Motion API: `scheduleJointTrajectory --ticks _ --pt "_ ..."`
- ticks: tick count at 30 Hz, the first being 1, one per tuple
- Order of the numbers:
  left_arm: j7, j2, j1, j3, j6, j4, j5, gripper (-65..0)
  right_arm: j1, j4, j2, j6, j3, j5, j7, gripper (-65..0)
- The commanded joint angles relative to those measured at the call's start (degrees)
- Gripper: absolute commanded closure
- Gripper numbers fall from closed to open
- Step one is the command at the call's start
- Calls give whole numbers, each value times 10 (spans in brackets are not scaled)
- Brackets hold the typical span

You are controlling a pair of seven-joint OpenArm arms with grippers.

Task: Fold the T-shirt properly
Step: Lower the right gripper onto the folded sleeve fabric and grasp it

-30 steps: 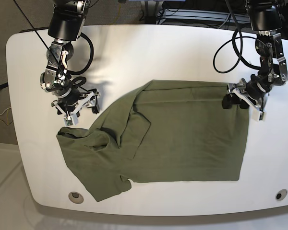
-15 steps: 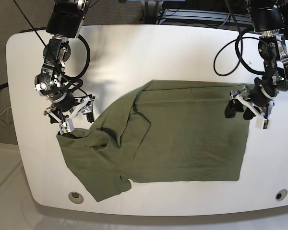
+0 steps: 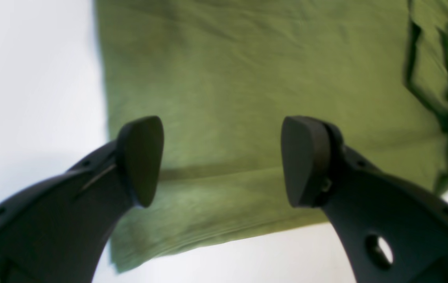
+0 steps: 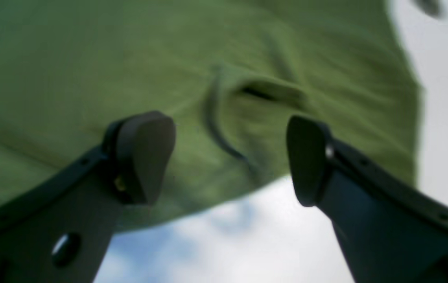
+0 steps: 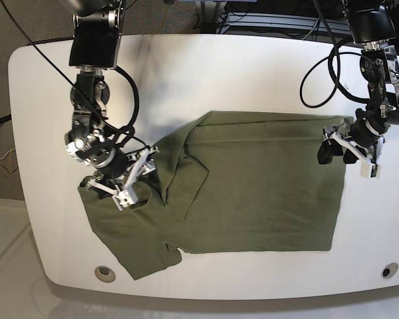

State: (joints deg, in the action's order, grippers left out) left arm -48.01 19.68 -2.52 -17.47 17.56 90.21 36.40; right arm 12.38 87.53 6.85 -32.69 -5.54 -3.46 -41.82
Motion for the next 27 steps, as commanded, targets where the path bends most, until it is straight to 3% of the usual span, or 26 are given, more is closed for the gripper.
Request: scheduleJointTrajectory --ticks 1,20,23,27 --pt "12 8 7 -2 -10 13 8 -432 33 -22 5 3 7 -4 11 -459" --pt "13 8 -19 -2 -10 13 11 -432 88 -189 2 3 9 -4 74 -450" --pt "13 8 -20 -2 -10 13 11 -432 88 -189 1 3 10 -4 74 -403" --pt "13 8 -20 -2 -10 13 11 -432 89 -189 1 3 10 -4 74 -244"
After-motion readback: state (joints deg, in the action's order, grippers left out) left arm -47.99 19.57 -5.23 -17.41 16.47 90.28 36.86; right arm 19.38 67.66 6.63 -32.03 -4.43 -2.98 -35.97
